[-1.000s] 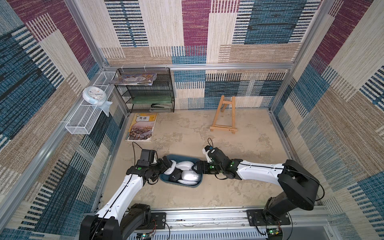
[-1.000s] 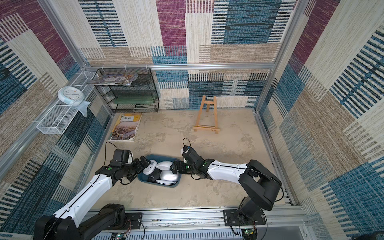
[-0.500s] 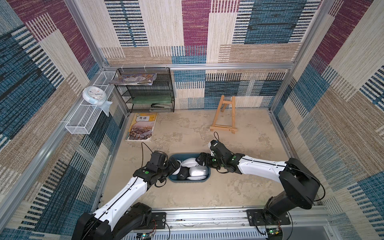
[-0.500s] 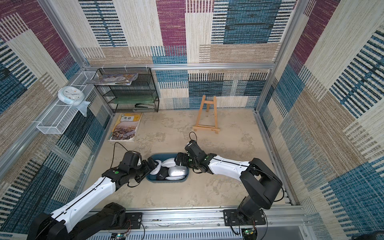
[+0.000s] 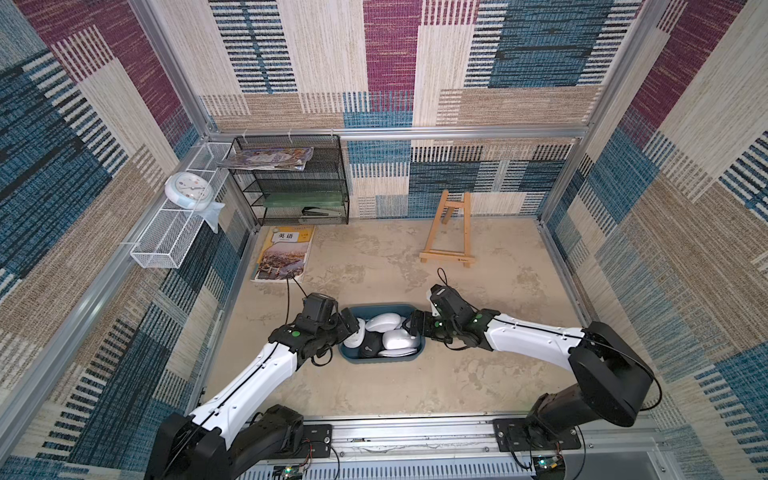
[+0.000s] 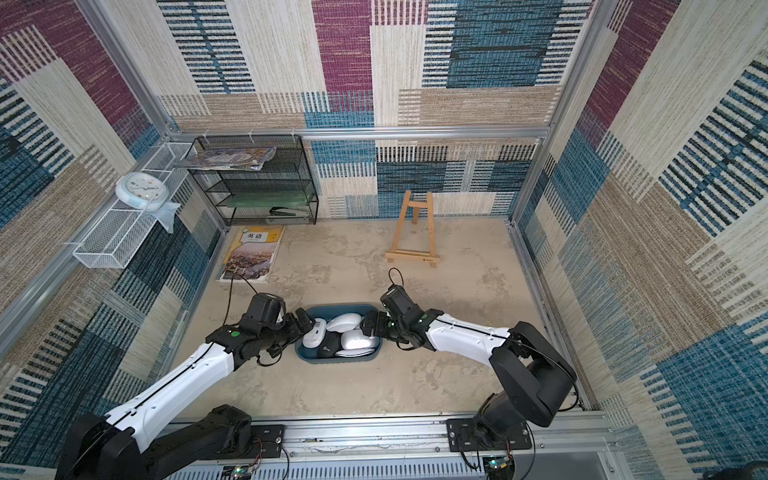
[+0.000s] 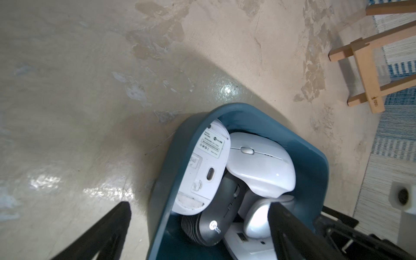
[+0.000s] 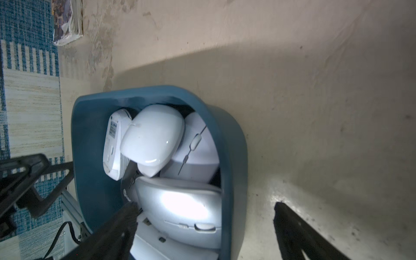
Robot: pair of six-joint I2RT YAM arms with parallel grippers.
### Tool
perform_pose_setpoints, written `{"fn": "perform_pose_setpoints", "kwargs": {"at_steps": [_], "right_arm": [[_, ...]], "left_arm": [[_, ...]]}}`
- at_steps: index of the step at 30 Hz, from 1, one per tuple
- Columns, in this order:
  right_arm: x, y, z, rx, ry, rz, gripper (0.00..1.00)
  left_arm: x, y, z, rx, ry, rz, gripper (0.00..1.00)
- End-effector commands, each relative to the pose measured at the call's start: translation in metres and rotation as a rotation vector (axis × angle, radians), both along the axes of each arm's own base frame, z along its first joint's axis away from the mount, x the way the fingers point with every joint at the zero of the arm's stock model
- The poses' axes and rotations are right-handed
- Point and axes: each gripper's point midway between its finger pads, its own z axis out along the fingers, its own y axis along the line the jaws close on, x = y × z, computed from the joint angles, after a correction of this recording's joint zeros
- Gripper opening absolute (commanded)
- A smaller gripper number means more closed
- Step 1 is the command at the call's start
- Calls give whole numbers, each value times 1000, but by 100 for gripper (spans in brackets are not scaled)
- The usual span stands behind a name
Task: Take out the mouse from the storage box
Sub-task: Move the storage box to the center of the board.
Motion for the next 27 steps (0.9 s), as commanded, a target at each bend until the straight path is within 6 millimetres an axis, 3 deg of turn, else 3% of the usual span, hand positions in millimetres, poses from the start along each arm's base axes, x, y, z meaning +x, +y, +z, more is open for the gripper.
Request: {"fn": "perform_pose_setpoints", "kwargs": {"at_steps": [1, 7, 12, 18, 27], "right_arm": [[-7, 12, 12, 66, -28, 76, 97], [-9, 21, 15, 108, -10, 95, 96], [6, 30, 19, 73, -17, 93, 95], [36, 40, 23, 14, -48, 90, 94], [94, 45, 23, -50, -123, 71, 94]], "left_arm": [[-4, -9, -5, -32, 25, -52, 99], [11, -28, 4, -113, 6, -62, 99], [31, -44, 19, -144, -15, -82, 99], [60, -61, 24, -157, -25, -100, 99], [119, -81, 28, -90, -54, -177, 99]]}}
